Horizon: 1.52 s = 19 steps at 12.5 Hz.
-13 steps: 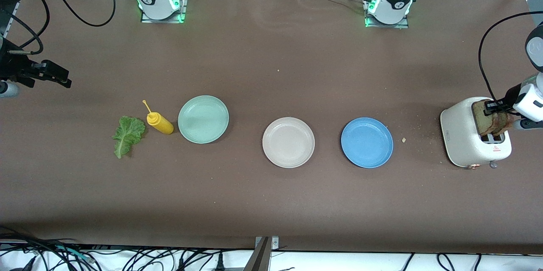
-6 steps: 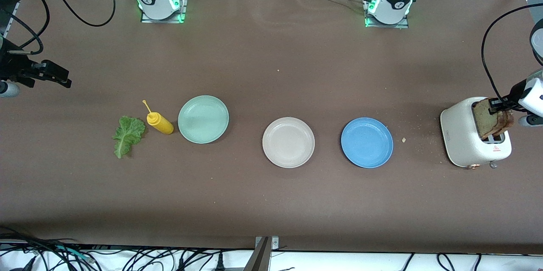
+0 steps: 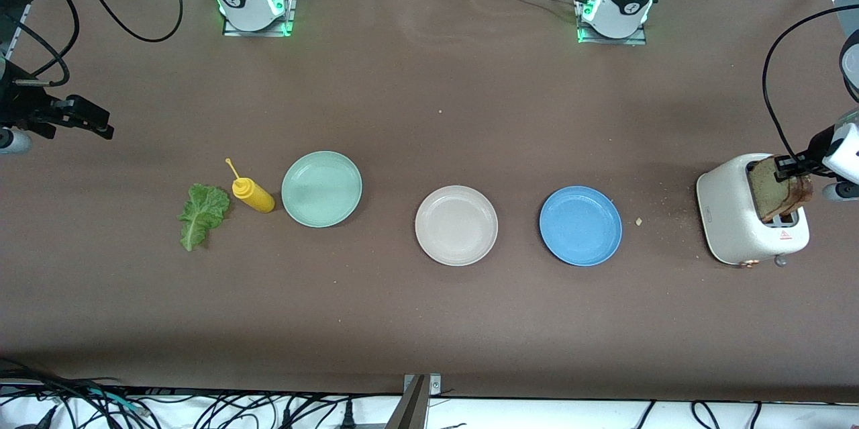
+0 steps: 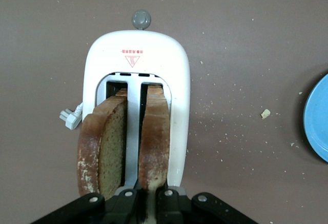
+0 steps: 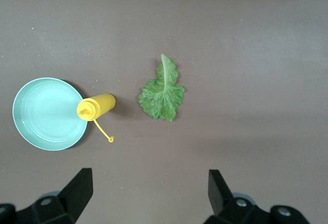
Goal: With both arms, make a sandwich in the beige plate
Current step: 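Lift the bread slice out and carry it over the beige plate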
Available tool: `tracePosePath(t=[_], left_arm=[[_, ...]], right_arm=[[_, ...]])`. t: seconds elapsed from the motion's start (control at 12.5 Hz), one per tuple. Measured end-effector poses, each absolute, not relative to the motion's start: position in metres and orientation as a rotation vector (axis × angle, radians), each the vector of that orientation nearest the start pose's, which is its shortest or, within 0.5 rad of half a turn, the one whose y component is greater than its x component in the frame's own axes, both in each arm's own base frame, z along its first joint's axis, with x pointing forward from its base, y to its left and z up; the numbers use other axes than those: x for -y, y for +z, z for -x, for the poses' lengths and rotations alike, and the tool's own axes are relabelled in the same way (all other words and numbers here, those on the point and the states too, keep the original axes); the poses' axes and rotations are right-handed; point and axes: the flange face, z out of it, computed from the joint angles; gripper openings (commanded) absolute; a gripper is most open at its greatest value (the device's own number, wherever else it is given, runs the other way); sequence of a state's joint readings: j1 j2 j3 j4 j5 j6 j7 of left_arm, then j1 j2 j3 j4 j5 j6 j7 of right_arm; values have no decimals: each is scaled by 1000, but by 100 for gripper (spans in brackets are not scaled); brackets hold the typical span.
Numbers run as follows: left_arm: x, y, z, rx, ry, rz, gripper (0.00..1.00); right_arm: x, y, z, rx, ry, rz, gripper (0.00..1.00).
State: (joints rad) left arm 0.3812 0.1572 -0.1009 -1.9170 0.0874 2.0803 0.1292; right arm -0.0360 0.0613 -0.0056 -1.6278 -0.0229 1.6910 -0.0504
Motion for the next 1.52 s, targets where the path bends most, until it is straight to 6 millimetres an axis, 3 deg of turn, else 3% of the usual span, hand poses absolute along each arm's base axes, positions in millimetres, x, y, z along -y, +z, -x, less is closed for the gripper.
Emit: tracePosePath(t=[0.16, 0.4, 0.56, 0.72, 0.88, 1.12, 1.52], left_arm=[[-163, 426, -573, 151, 25, 3079, 0], [-147, 476, -583, 115, 36, 3081, 0], [-125, 505, -591, 58, 7, 3082, 0], [-90, 515, -598, -33, -14, 3089, 0], [-51, 514, -603, -123, -16, 3114, 0], [3, 500, -613, -127, -6, 3318, 0], [97, 443, -636, -129, 68, 3609, 0]], right_arm=[[26, 573, -580, 18, -1, 3165, 100], [26, 573, -580, 19, -2, 3165, 100], [25, 573, -581, 21, -3, 3164, 100], [25, 573, -581, 22, -3, 3164, 100], [25, 573, -581, 22, -6, 3164, 100], [24, 573, -581, 23, -9, 3164, 100], [24, 572, -582, 23, -9, 3164, 100]])
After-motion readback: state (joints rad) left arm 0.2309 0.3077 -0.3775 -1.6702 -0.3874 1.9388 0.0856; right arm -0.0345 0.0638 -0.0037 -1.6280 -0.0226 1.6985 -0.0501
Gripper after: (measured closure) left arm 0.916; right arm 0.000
